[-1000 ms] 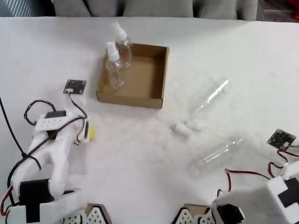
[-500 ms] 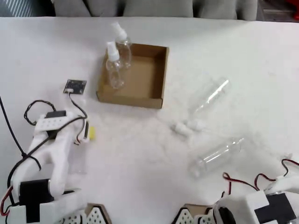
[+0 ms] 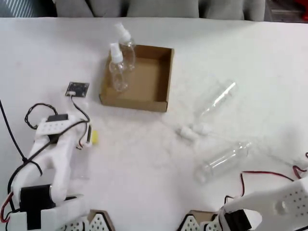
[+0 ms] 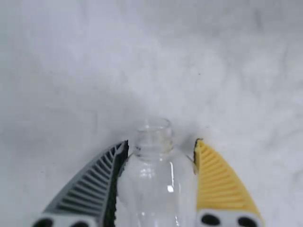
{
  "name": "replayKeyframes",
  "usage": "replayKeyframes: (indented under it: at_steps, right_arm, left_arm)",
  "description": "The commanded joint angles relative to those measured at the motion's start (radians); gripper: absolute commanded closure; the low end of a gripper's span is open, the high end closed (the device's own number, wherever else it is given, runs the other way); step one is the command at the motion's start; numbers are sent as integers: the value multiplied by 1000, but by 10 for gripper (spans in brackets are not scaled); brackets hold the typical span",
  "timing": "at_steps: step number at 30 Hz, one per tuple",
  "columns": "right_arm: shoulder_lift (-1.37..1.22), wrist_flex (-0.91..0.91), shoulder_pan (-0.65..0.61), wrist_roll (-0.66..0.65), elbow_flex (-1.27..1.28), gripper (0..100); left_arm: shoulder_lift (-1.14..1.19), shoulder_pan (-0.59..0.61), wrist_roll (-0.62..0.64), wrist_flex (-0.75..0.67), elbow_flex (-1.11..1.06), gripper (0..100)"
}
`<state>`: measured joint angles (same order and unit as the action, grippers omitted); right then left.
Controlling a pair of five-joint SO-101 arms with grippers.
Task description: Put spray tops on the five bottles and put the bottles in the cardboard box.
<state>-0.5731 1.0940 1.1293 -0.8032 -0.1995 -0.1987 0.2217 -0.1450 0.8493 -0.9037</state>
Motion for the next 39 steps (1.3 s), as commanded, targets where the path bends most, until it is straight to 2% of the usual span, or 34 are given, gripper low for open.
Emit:
replayKeyframes:
  at_steps: [1, 8, 17, 23, 29, 32, 34, 36, 39]
  right_arm:
    - [-94, 76, -56, 14, -219, 981]
    - [-297, 196, -174, 164, -614, 981]
    - [-481, 358, -406, 315, -1022, 981]
    - [-533, 433, -536, 393, -1191, 981]
    - [-533, 624, -595, 479, -1335, 981]
    - [-518, 636, -587, 525, -1339, 974]
    - [-493, 638, -575, 546, -1290, 933]
    - [-447, 639, -567, 548, -1203, 896]
    - [-331, 638, -549, 546, -1022, 915]
  left_arm:
    - [-2, 12, -8, -12, 32, 980]
    - [-2, 12, -8, -12, 32, 980]
    - [-2, 12, -8, -12, 32, 980]
    - [-2, 10, -9, -14, 32, 980]
    - [-2, 8, -54, -17, 32, 980]
    - [-2, 7, -69, -15, 32, 980]
    - [-2, 7, -71, -15, 32, 980]
    - [-2, 7, -74, -15, 32, 980]
    - [-2, 7, -75, -17, 32, 980]
